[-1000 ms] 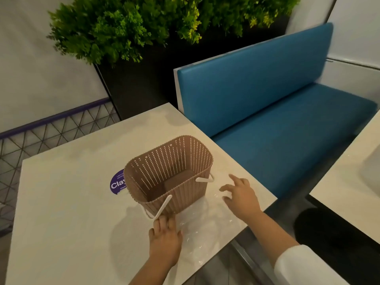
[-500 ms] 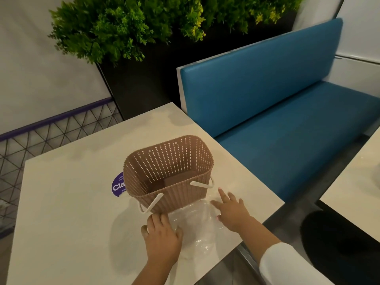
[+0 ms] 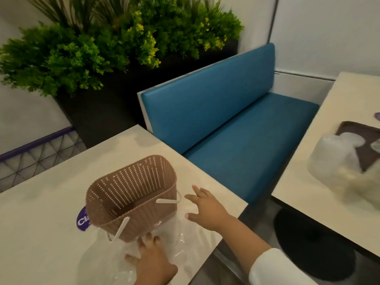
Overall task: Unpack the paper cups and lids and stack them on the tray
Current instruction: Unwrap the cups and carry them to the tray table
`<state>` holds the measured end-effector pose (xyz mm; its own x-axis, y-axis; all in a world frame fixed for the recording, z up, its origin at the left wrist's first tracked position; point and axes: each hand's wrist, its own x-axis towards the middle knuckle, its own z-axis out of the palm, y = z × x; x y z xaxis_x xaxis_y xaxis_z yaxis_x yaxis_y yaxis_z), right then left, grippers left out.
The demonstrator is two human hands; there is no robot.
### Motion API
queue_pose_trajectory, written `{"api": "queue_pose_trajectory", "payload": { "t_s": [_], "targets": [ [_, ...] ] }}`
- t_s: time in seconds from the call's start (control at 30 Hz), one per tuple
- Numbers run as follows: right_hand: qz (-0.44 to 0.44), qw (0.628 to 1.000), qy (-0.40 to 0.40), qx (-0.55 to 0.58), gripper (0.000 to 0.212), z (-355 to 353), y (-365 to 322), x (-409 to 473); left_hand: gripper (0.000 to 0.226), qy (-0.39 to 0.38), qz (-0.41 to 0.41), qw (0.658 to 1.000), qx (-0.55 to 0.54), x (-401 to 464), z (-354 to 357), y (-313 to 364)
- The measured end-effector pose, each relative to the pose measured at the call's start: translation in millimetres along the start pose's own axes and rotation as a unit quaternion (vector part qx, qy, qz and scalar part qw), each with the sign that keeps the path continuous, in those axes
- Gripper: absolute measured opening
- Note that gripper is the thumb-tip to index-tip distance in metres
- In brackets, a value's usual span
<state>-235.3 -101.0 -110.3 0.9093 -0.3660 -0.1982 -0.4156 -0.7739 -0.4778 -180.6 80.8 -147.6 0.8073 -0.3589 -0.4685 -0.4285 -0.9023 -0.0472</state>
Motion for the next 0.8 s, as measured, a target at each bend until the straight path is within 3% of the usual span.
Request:
{"api": "queue_pose_trajectory", "payload": {
  "t_s": [0.1,0.2,0.27,0.33,0.4,0.57,0.8],
  "targets": [
    [-0.011,0.996,0.067,0.051,0.055,-27,-2,-15,0.105,-0.050,-0.011,0.999,-0.009,-7,-27,12],
    [-0.017,0.986,0.144,0.086,0.043,-55,-1,-33,0.115,-0.077,0.045,0.996,0.016,-11,-72,26],
    [-0.015,0.975,0.193,0.109,0.036,-75,1,-47,0.097,-0.030,0.103,0.994,-0.015,-25,-105,49],
    [-0.019,0.961,0.247,0.123,0.032,-95,7,-63,0.063,0.077,0.158,0.982,-0.066,-42,-134,79],
    [-0.024,0.943,0.305,0.133,0.030,-117,20,-82,0.043,0.160,0.206,0.960,-0.103,-63,-158,114],
    [-0.020,0.896,0.421,0.138,0.026,-171,64,-148,0.036,0.258,0.305,0.895,-0.199,-119,-183,206],
    [0.023,0.850,0.515,0.111,0.024,-239,143,-256,0.030,0.270,0.434,0.818,-0.264,-207,-185,333]
  ]
}}
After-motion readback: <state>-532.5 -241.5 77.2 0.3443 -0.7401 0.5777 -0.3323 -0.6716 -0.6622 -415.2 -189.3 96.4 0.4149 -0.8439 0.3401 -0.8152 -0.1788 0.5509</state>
